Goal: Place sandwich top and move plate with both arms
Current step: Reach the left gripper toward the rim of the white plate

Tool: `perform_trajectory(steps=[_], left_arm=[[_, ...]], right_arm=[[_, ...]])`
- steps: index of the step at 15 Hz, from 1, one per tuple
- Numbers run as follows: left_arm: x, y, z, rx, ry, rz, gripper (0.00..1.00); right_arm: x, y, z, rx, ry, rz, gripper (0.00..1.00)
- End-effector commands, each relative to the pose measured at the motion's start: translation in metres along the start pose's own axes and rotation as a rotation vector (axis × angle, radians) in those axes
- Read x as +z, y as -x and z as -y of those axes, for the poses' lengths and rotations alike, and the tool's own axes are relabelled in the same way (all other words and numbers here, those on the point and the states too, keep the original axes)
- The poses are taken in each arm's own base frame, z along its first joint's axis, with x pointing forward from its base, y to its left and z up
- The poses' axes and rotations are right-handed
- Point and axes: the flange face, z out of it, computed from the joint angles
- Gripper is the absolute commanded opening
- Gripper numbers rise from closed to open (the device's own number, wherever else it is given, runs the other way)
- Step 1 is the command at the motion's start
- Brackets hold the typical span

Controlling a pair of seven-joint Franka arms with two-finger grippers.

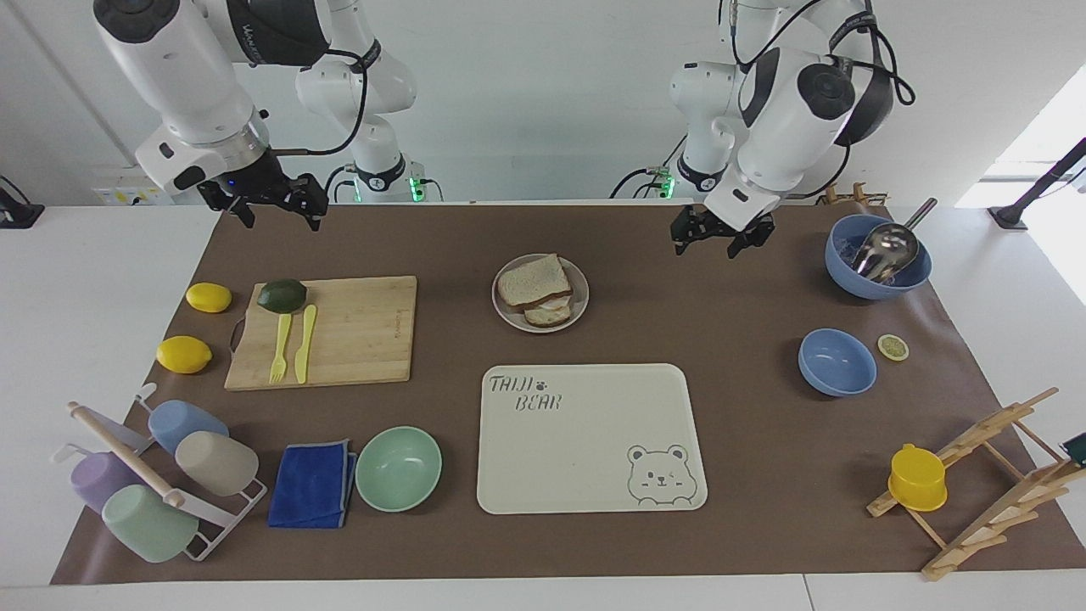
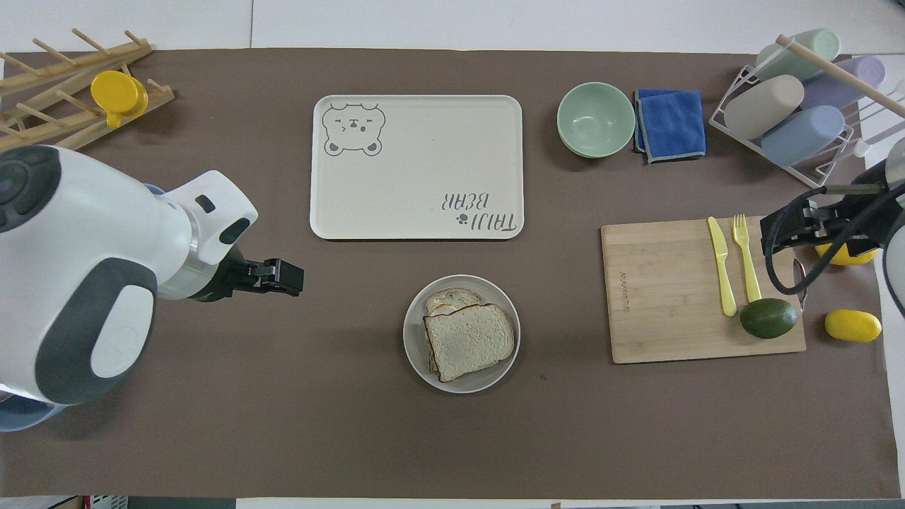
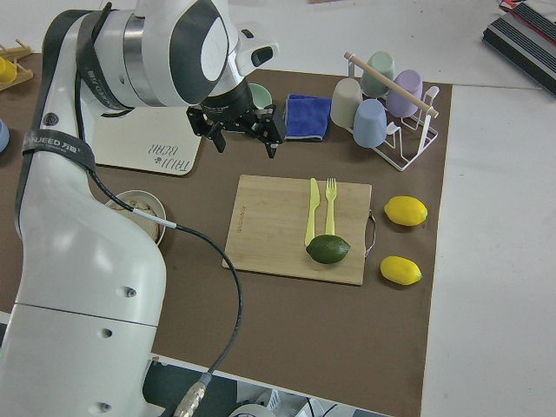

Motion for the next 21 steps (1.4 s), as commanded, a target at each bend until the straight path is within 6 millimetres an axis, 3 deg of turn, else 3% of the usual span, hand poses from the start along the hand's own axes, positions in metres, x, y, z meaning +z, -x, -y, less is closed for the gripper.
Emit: perform_trajectory(steps=[1,5,10,13,17,19,21], left_arm=[[0.036,0.017,-0.017,-0.04,0.001,-0.008,1.0],[0.084,0.037,-0.049,-0.079,0.005,-0.027,1.0],[0.126,0.041,-0.07,-0.209,0.11,-0.016,0.99],[0.129,0.04,-0.075,-0.268,0.154,-0.027,0.99],[0.138,0.037,-0.076,-0.289,0.167,-0.019,0.88],[0.139,0.035,-0.075,-0.309,0.186,-0.021,0.77],[0.144,0.038,-0.077,-0.312,0.196,-0.028,0.75]], right_arm=[[0.001,0.008,-0.004,-0.01,-0.035,0.006,1.0],[0.001,0.008,-0.005,-0.009,-0.036,0.004,1.0],[0.001,0.008,-0.004,-0.01,-0.035,0.006,1.0],[0.001,0.008,-0.005,-0.009,-0.036,0.006,1.0],[0.001,0.008,-0.005,-0.009,-0.036,0.006,1.0],[0.001,0.008,-0.005,-0.009,-0.036,0.006,1.0],[0.001,0.008,-0.005,-0.009,-0.036,0.006,1.0]])
